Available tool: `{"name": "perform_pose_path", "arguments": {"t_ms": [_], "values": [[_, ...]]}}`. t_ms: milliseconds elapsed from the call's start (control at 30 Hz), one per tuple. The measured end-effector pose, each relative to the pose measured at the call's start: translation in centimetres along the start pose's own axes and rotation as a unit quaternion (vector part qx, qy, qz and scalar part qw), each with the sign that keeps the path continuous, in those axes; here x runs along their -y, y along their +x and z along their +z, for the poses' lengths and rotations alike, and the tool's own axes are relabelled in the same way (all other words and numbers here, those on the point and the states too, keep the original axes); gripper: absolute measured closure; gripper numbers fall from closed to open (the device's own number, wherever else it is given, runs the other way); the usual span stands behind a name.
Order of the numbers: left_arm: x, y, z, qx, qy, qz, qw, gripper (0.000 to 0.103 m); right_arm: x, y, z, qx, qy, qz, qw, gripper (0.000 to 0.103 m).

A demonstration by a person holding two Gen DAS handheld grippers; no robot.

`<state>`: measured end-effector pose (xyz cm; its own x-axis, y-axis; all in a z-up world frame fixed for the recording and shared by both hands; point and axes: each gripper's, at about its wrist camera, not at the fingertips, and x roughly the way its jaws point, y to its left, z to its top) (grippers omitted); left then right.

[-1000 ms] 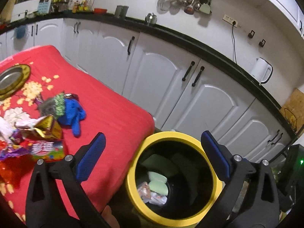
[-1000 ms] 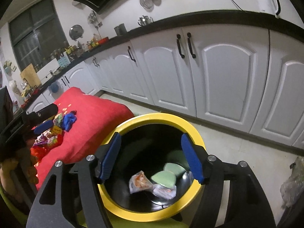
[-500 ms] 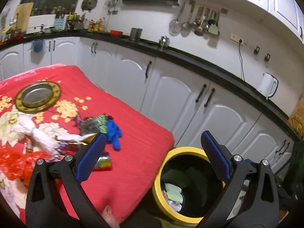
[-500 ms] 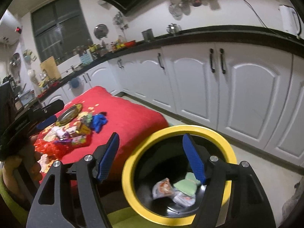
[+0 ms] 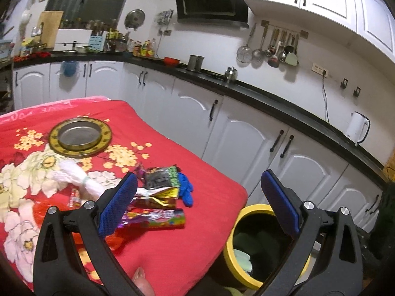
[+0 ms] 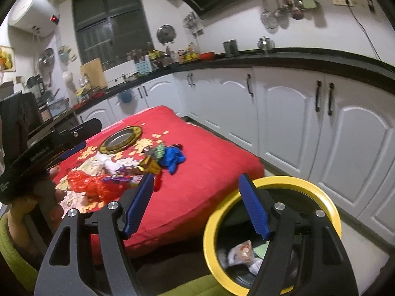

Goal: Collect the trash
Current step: 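Move both open tools back over the blanket toward the remaining trash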

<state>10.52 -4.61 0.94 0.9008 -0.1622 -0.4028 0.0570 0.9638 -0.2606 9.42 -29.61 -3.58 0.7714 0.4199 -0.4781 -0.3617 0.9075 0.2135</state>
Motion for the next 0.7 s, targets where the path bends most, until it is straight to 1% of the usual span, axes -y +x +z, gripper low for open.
{"name": "perform_pose_path", "arguments": {"t_ms": [433,700], "values": [[-5.8,-2.1,0.6,-0.001,-0.009,0.061,0.9981,0.011,-5.0,3.1,0.7,-0.020,-0.049,0.043,0.998,0.033],[-8.8,-3.0,0.8,-0.007,-0.015,0.087,0.9961,0.011,-7.3,5.4,1.1,-0.033,-0.078,0.064,0.994,0.033]]}}
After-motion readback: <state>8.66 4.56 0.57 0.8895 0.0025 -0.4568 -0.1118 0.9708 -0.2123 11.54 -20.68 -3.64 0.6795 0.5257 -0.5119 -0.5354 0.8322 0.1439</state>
